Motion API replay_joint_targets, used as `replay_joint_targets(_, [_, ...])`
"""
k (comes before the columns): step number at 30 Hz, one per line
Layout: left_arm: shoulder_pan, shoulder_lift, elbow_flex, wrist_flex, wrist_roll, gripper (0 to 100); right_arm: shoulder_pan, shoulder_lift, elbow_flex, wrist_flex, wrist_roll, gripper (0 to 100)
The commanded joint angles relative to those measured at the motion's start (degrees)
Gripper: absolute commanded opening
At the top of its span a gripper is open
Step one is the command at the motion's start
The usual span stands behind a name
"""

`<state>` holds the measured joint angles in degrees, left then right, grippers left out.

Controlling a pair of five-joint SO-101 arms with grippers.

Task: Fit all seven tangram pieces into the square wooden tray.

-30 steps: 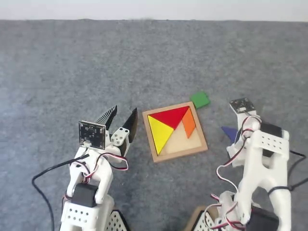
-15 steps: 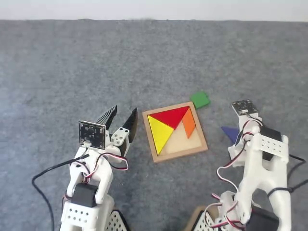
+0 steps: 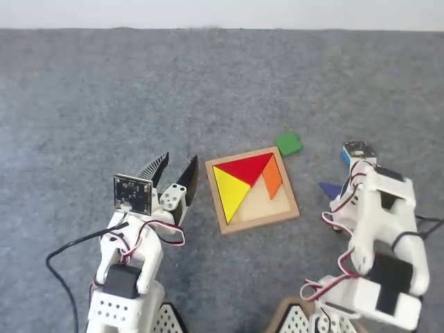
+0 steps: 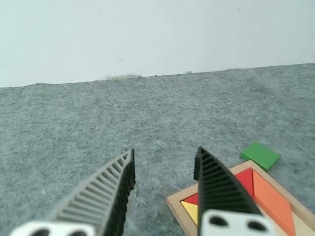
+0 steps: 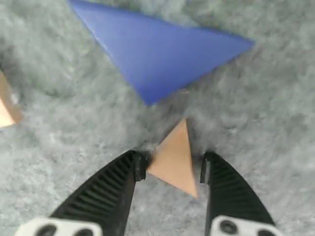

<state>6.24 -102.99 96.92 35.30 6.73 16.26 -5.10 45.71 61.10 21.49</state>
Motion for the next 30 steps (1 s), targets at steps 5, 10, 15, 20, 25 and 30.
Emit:
replay_joint_targets(5, [-0.3,-1.1,-0.6,-1.7,-0.6,20,0.2,5.2,-3.2,-1.2,-0.4,18.7])
replay_joint_targets(10, [-0.2,-1.1,-0.6,-1.7,-0.6,20,0.1,5.1,-3.3,-1.2,-0.5,11.2])
replay_joint_targets(15, [-0.2,-1.1,-0.6,-1.7,-0.5,20,-1.2,5.0,-5.1,1.8,-0.8,11.2])
replay_joint_targets(20, [-0.2,-1.1,-0.6,-1.7,-0.5,20,-5.2,5.0,-10.9,8.1,-2.6,11.2])
replay_joint_targets(25, [-0.2,-1.1,-0.6,-1.7,-0.5,20,-10.3,5.0,-20.0,14.5,-7.3,10.9])
replay_joint_targets(30, [-0.1,-1.1,-0.6,-1.7,-0.4,20,-15.8,5.0,-28.0,16.5,-12.4,10.8])
